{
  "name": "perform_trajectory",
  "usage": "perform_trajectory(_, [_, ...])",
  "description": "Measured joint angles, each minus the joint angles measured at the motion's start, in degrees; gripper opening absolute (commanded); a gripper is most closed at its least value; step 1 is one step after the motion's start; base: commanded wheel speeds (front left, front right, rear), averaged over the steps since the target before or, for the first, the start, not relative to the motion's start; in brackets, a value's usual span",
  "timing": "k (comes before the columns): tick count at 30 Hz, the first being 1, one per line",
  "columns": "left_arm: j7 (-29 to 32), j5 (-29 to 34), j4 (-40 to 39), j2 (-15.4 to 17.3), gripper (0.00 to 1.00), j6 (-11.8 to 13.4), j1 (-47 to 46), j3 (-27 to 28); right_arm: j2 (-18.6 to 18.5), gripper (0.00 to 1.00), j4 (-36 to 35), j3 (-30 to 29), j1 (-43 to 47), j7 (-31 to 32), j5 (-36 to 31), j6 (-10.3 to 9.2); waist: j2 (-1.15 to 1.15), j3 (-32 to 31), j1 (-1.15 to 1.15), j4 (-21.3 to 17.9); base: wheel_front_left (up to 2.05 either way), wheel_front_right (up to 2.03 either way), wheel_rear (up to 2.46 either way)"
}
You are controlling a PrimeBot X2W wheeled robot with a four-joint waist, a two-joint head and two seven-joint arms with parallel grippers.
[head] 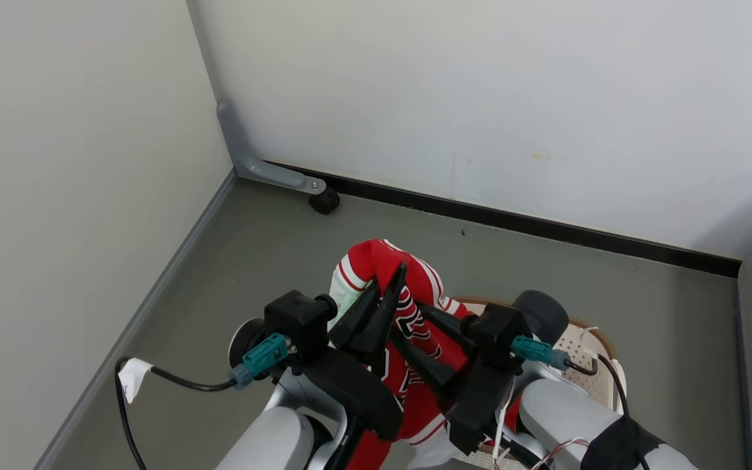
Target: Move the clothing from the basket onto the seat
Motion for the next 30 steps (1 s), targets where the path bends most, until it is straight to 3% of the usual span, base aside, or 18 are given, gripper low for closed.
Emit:
perform_trajectory(1, [0.2, -0.1, -0.1, 0.0, 0.0, 0.0, 0.0, 0.0, 0.0, 0.36, 0.1, 0.0, 0.0, 0.0, 0.3, 0.0, 0.0, 0.0, 0.0, -0.1, 0.0, 0.0, 0.0])
perform_trajectory(3, [0.2, -0.3, -0.3, 0.0, 0.0, 0.0, 0.0, 0.0, 0.1, 0.45, 0.2, 0.0, 0.0, 0.0, 0.8, 0.0, 0.0, 0.0, 0.0, -0.2, 0.0, 0.0, 0.0])
perform_trajectory(6, [0.7, -0.5, -0.6, 0.0, 0.0, 0.0, 0.0, -0.1, 0.1, 0.25, 0.4, 0.0, -0.1, 0.0, 1.0, 0.0, 0.0, 0.1, 0.0, -0.4, 0.0, 0.0, 0.0])
perform_trajectory(7, [0.7, -0.5, -0.7, 0.0, 0.0, 0.0, 0.0, -0.1, 0.1, 0.07, 0.5, 0.1, -0.2, 0.0, 1.2, 0.0, 0.0, 0.1, 0.0, -0.5, 0.0, 0.0, 0.0])
perform_trajectory(8, [0.7, -0.6, -0.8, 0.0, 0.0, 0.0, 0.0, -0.1, 0.2, 0.0, 0.5, 0.1, -0.2, 0.0, 1.4, 0.0, 0.0, 0.1, 0.0, -0.5, 0.0, 0.0, 0.0])
perform_trajectory(18, [1.2, -0.6, -1.1, 0.1, 0.01, 0.1, 0.0, 0.3, 0.1, 0.0, 0.7, -0.8, -0.7, 0.0, 3.5, 0.01, 0.0, 0.2, 0.0, -1.0, 0.0, 0.0, 0.0])
perform_trajectory(19, [1.2, -0.6, -1.1, 0.1, 0.21, 0.4, 0.0, 0.4, 0.1, 0.0, 0.7, -1.1, -0.6, 0.0, 3.6, 0.01, 0.0, 0.2, 0.0, -1.0, 0.0, 0.0, 0.0])
perform_trajectory(20, [1.2, -0.6, -1.1, 0.2, 0.21, 0.6, 0.1, 0.6, 0.0, 0.0, 0.6, -1.4, -0.6, 0.0, 3.9, 0.01, 0.0, 0.2, 0.0, -1.1, 0.0, 0.0, 0.0])
perform_trajectory(21, [1.2, -0.6, -1.1, 0.4, 0.42, 0.6, 0.1, 0.8, -0.1, 0.0, 0.5, -1.7, -0.6, 0.0, 4.1, 0.01, 0.0, 0.2, 0.0, -1.2, 0.0, 0.0, 0.0])
perform_trajectory(22, [1.2, -0.6, -1.1, 0.6, 0.83, 0.7, 0.1, 0.8, -0.2, 0.0, 0.4, -2.1, -0.6, 0.0, 4.3, 0.01, 0.0, 0.2, 0.0, -1.3, 0.0, 0.0, 0.0])
perform_trajectory(23, [1.2, -0.5, -1.1, 0.9, 1.0, 1.1, 0.2, 1.0, -0.3, 0.0, 0.3, -2.3, -0.7, 0.0, 4.4, 0.01, 0.0, 0.2, 0.0, -1.5, 0.0, 0.0, 0.0])
perform_trajectory(30, [0.6, -0.3, -1.3, 2.7, 1.0, 1.4, 2.5, 1.5, -2.1, 0.0, -0.6, -4.2, -0.6, 0.0, 4.9, 0.01, 0.0, 0.1, 0.0, -3.2, 0.0, 0.0, 0.0])
